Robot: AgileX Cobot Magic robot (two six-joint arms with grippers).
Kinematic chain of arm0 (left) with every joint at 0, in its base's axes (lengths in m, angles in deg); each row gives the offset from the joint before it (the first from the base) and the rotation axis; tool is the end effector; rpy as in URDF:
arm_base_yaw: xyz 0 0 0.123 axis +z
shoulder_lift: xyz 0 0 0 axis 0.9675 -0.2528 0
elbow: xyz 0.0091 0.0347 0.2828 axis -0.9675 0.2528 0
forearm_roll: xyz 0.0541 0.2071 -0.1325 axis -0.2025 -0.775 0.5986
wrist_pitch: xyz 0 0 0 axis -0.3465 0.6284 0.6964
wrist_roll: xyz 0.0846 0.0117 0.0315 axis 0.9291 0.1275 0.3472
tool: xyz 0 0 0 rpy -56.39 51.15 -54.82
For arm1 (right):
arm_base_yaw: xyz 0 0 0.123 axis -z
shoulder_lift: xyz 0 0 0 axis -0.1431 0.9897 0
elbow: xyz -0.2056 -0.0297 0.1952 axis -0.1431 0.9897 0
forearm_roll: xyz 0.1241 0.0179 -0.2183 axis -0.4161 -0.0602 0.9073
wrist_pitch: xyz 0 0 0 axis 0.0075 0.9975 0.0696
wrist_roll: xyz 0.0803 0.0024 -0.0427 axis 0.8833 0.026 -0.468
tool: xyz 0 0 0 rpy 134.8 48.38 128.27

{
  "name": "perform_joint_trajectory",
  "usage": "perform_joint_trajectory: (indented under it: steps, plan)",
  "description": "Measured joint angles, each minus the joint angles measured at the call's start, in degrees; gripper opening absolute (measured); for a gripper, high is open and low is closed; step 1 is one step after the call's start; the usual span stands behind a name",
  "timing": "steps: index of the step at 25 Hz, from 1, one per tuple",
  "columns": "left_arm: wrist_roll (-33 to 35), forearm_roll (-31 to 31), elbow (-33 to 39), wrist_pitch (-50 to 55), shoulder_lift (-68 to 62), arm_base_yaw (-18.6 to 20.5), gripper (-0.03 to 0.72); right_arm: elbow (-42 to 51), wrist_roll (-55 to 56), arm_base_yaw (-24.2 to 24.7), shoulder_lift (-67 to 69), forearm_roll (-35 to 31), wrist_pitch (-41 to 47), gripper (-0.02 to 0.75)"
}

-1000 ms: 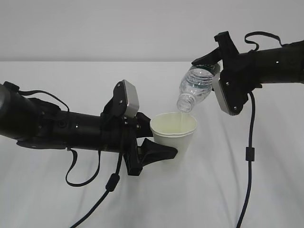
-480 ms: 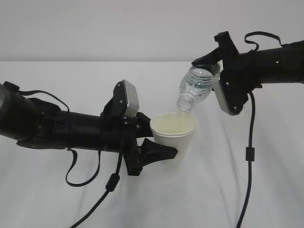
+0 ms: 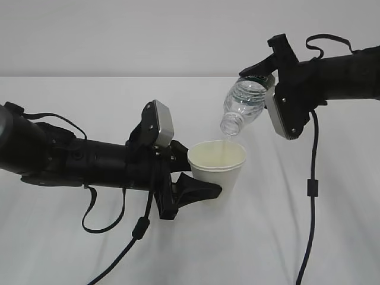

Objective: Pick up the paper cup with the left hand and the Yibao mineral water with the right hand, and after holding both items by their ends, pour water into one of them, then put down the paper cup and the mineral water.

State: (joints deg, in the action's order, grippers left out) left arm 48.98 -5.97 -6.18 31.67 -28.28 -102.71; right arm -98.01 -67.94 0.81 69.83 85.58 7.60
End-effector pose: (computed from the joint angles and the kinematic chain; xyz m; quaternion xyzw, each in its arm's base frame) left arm 0.2951 -0.2284 0.1208 0.5065 0.6424 -0.3763 0.4350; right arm 0.3859 0.0944 0.2133 -0.7905 0.2964 -0.2660 0.4653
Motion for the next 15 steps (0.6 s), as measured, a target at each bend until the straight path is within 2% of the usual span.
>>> perform_joint_trajectory:
  steps: [15]
  plan:
    - [0.0, 0.0, 0.0, 0.0, 0.0, 0.0, 0.418, 0.0, -0.1, 0.0, 0.0, 0.5, 0.0, 0.456]
